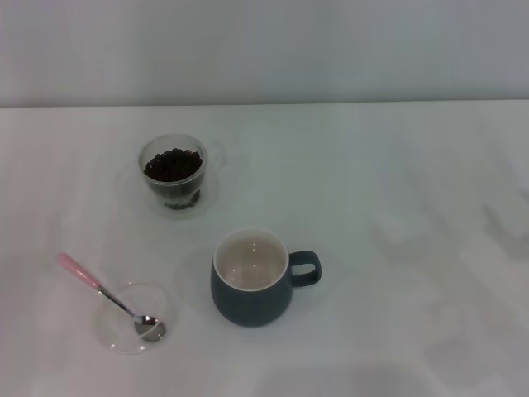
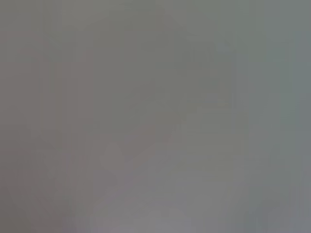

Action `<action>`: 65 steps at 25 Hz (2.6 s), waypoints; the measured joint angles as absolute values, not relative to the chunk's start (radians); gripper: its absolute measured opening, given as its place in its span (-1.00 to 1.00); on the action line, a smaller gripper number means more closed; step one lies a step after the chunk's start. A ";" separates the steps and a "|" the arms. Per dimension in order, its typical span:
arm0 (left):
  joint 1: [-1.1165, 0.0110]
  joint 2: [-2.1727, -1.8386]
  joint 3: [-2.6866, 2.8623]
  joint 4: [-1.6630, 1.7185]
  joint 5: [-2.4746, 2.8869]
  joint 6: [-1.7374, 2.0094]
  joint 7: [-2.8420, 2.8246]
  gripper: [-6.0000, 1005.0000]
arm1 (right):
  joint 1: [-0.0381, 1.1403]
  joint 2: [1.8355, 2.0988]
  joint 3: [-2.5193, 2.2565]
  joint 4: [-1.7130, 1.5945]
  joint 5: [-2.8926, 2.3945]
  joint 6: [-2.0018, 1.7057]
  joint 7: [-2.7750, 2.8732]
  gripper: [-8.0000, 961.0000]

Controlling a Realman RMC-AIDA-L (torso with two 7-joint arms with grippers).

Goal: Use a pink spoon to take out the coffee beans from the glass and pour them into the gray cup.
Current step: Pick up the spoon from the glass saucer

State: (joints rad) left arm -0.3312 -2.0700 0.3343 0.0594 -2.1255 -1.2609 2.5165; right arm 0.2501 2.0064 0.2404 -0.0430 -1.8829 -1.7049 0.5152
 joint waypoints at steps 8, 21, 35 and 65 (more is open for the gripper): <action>-0.270 -2.033 0.336 0.166 -1.841 -1.230 1.856 0.69 | 0.280 2.008 0.338 0.052 -1.723 -1.642 0.248 0.72; -0.333 -1.954 0.337 0.241 -1.304 -1.325 1.334 0.68 | 0.346 2.009 0.345 0.084 -1.722 -1.499 0.178 0.72; -0.397 -1.957 0.338 0.240 -1.153 -1.273 1.292 0.66 | 0.345 2.010 0.339 0.100 -1.723 -1.516 0.181 0.72; -0.459 -1.960 0.398 0.243 -1.078 -1.220 1.256 -0.10 | 0.366 2.011 0.339 0.115 -1.723 -1.502 0.182 0.72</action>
